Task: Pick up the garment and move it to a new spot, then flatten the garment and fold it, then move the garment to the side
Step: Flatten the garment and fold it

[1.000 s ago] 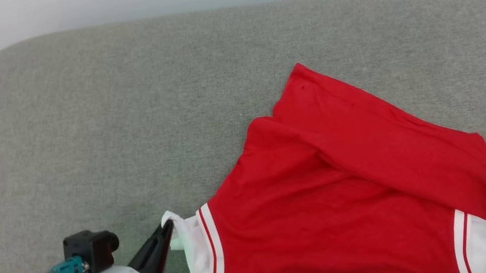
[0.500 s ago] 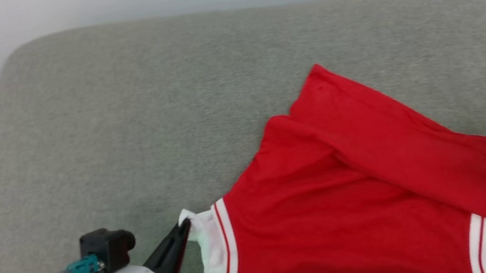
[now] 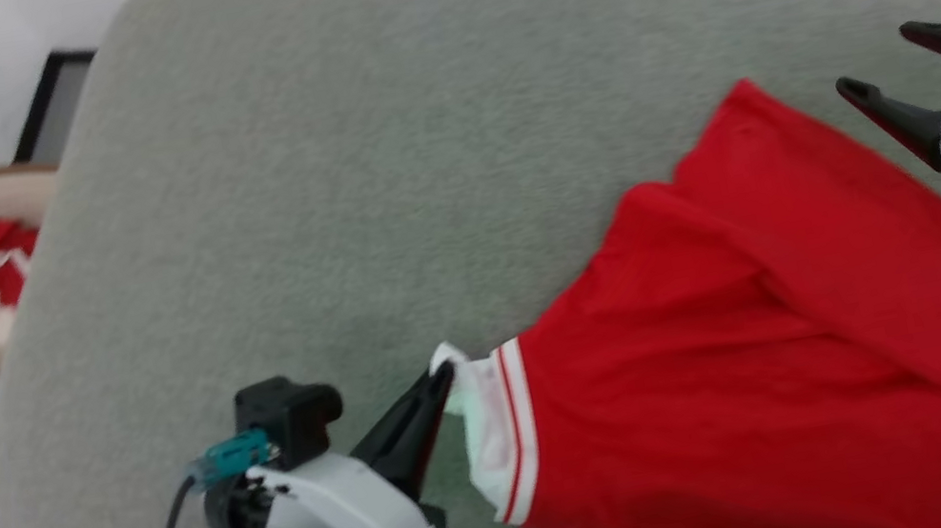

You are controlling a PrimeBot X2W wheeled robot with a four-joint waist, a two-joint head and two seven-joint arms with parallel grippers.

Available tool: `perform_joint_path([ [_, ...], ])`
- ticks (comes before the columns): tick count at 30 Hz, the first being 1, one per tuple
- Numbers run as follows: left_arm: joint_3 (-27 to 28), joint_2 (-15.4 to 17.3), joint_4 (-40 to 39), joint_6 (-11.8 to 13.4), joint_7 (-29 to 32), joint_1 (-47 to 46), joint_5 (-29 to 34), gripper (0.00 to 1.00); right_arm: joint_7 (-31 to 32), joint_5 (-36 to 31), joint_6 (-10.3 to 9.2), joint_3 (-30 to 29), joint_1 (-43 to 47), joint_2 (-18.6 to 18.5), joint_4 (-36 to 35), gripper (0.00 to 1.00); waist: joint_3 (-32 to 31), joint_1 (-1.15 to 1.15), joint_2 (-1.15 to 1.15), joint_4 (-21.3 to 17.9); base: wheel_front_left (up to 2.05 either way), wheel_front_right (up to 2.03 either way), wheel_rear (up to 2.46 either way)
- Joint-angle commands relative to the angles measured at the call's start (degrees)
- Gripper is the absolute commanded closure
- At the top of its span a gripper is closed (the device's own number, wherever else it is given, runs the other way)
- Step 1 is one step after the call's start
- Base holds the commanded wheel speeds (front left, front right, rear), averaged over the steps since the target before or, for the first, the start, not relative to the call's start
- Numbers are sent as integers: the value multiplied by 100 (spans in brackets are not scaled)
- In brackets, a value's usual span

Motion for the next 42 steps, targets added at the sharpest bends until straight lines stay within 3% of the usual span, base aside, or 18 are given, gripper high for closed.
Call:
perform_joint_path([
  [1,-13,-81,43,-60,-29,-104,26,100,27,110,-4,261,-210,-7,222,0,359,0,0,427,0,0,0],
  [10,-143,-548,544,-435,-132,-375,56,100,634,823,-3,2264,-1504,-187,1703,0,686,0,0,918,0,0,0],
  [18,-155,-716,839,-592,-229,-427,-14,100,1251,1404,-5,3275,-1924,-90,2620,0,754,0,0,1037,0,0,0],
  [19,-155,-722,870,-605,-229,-432,-22,100,1321,1444,-5,3399,-1963,-79,2691,53,754,0,0,1041,0,0,0],
  [20,-152,-728,894,-608,-228,-432,-35,100,1408,1544,-5,3485,-1971,-76,2758,100,753,0,0,1039,0,0,0],
  [25,-153,-683,980,-653,-168,-482,-55,100,1283,1734,-5,3628,-2301,-15,2971,100,711,0,0,940,0,0,0],
  [29,-92,-453,896,-689,160,-681,-157,100,977,1918,-5,3567,-2637,122,3075,100,555,0,0,757,0,0,0],
  [37,265,477,450,-630,1316,-1875,-127,100,282,2285,-4,3419,-3195,301,3070,100,-35,0,0,212,0,0,0],
  [42,409,848,745,-742,2213,-2973,-26,100,-218,2393,-4,3341,-3476,315,3066,100,-477,0,0,-165,0,0,0],
])
